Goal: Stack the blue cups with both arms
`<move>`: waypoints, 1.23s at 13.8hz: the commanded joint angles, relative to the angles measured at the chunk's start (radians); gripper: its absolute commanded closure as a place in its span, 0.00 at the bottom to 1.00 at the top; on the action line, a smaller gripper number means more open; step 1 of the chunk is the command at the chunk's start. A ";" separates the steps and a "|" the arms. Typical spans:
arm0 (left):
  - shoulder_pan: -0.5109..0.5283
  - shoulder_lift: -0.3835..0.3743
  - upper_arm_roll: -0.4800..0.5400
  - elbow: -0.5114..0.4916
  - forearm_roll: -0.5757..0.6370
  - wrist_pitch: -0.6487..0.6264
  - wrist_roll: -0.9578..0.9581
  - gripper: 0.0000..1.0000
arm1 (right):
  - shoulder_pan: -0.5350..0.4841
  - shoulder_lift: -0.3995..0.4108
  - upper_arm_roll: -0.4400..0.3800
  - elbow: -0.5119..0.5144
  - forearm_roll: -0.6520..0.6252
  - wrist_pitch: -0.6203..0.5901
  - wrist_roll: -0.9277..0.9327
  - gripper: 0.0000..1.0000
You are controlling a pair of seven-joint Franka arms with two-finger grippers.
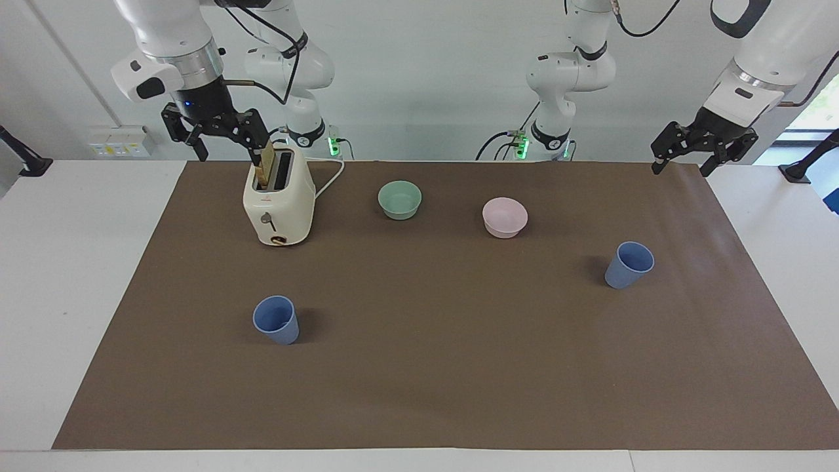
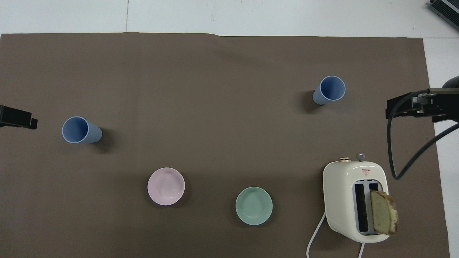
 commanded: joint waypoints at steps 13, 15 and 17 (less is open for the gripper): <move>0.004 -0.023 -0.003 -0.027 0.017 0.017 0.009 0.00 | -0.016 -0.027 0.003 -0.031 0.008 0.004 -0.036 0.00; -0.004 -0.029 -0.004 -0.024 0.017 0.014 0.009 0.00 | -0.016 -0.027 0.003 -0.031 0.008 0.004 -0.036 0.00; -0.004 -0.032 -0.009 -0.022 0.017 -0.012 0.006 0.00 | -0.016 -0.027 0.003 -0.031 0.008 0.005 -0.036 0.00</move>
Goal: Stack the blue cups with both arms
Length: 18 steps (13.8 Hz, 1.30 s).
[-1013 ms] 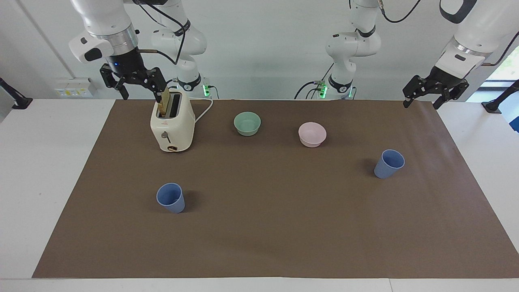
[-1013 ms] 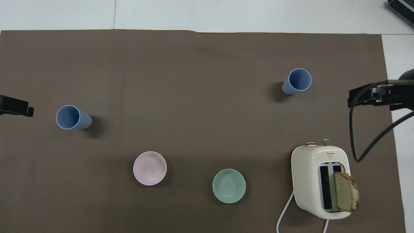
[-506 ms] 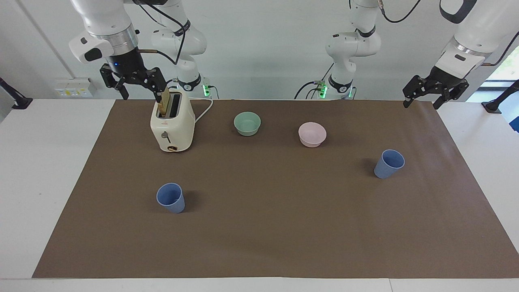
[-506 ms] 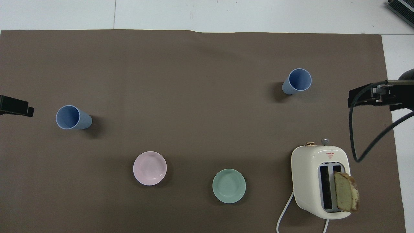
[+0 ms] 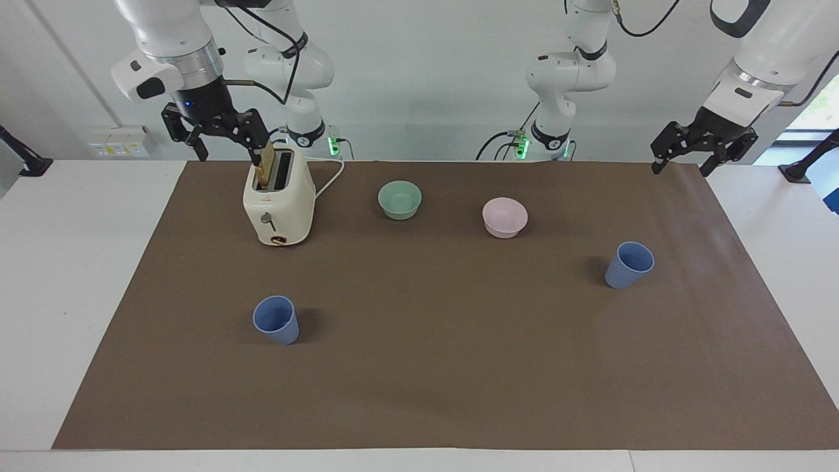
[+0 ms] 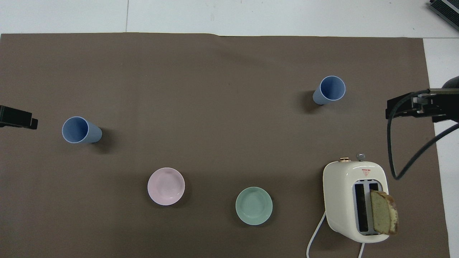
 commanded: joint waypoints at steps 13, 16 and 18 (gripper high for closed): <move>0.109 -0.025 0.004 -0.283 0.020 0.245 0.005 0.00 | -0.017 -0.025 -0.015 -0.028 0.023 0.005 -0.028 0.00; 0.129 0.032 0.002 -0.362 0.019 0.357 -0.020 0.00 | -0.017 -0.025 -0.017 -0.028 0.024 0.005 -0.027 0.00; 0.127 0.043 0.001 -0.427 0.016 0.444 -0.078 0.00 | -0.017 -0.025 -0.017 -0.028 0.026 0.005 -0.027 0.00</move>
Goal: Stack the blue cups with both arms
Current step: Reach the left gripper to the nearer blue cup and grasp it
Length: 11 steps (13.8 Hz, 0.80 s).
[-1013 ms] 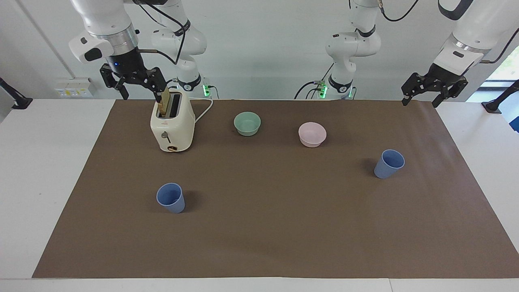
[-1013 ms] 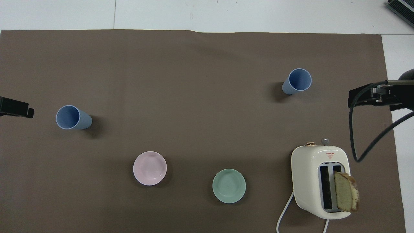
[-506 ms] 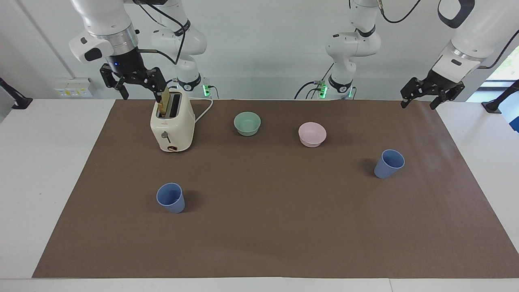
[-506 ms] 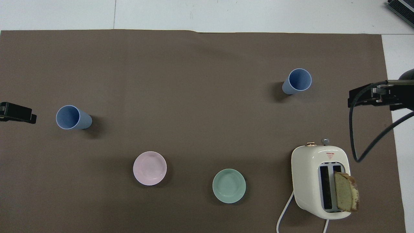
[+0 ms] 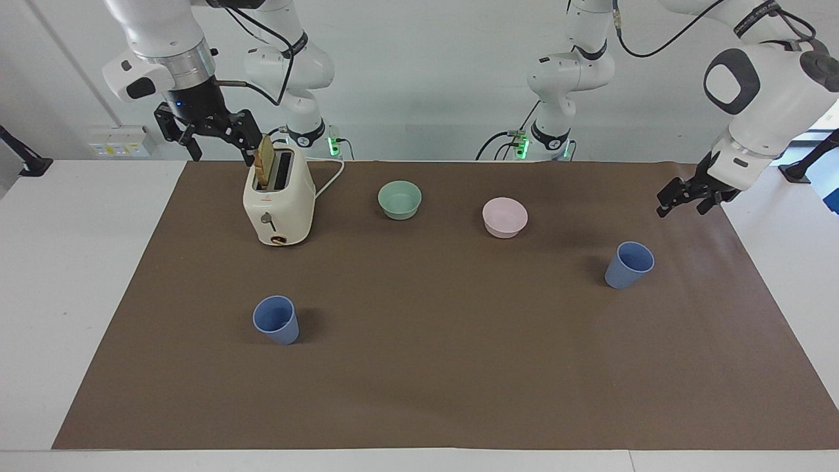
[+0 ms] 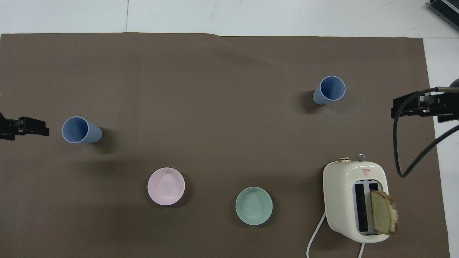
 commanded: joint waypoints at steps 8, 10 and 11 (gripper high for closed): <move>-0.009 0.111 -0.013 -0.143 0.001 0.240 -0.130 0.00 | -0.017 -0.025 0.004 -0.028 0.026 0.004 -0.034 0.00; -0.010 0.114 -0.014 -0.144 -0.021 0.248 -0.177 0.19 | -0.017 -0.025 0.002 -0.029 0.024 0.004 -0.034 0.00; -0.013 0.114 -0.016 -0.145 -0.024 0.246 -0.194 0.48 | -0.017 -0.025 0.002 -0.029 0.024 0.004 -0.036 0.00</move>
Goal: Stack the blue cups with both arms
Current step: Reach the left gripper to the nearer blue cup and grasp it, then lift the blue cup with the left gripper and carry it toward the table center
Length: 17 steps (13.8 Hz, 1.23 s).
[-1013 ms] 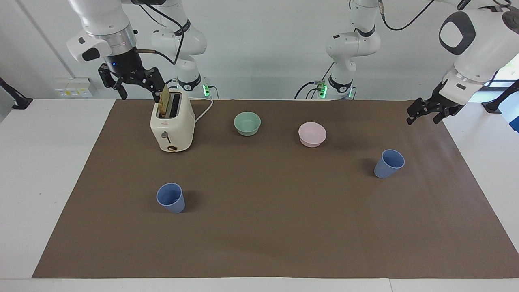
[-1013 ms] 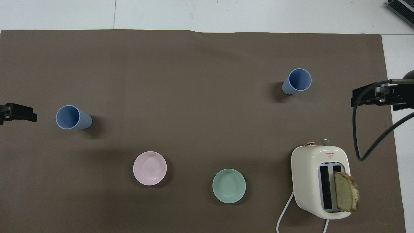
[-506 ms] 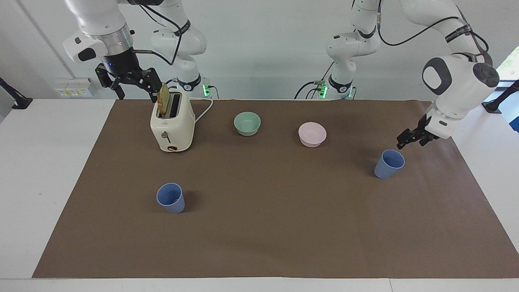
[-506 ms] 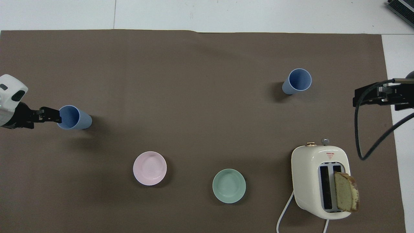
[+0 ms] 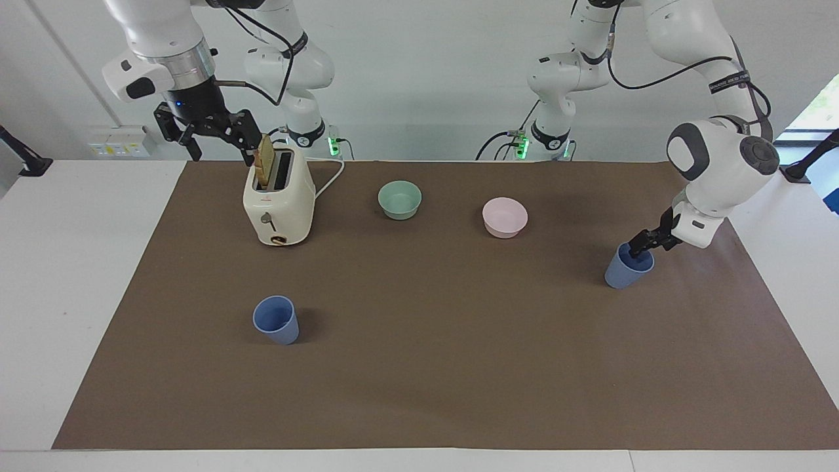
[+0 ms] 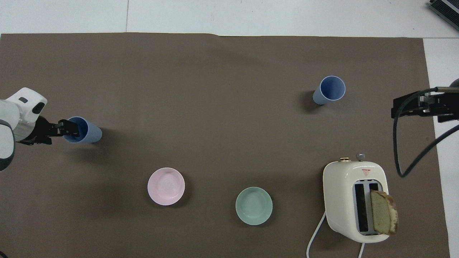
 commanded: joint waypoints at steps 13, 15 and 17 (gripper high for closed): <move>-0.164 0.058 -0.004 0.310 -0.091 -0.152 -0.324 1.00 | -0.017 -0.031 0.001 -0.032 0.020 0.002 -0.034 0.00; -0.255 0.073 -0.003 0.341 -0.083 -0.149 -0.444 1.00 | -0.017 -0.031 0.001 -0.035 0.020 0.002 -0.034 0.00; -0.330 0.085 -0.003 0.361 -0.083 -0.134 -0.542 1.00 | -0.029 -0.040 0.001 -0.047 0.020 0.002 -0.037 0.00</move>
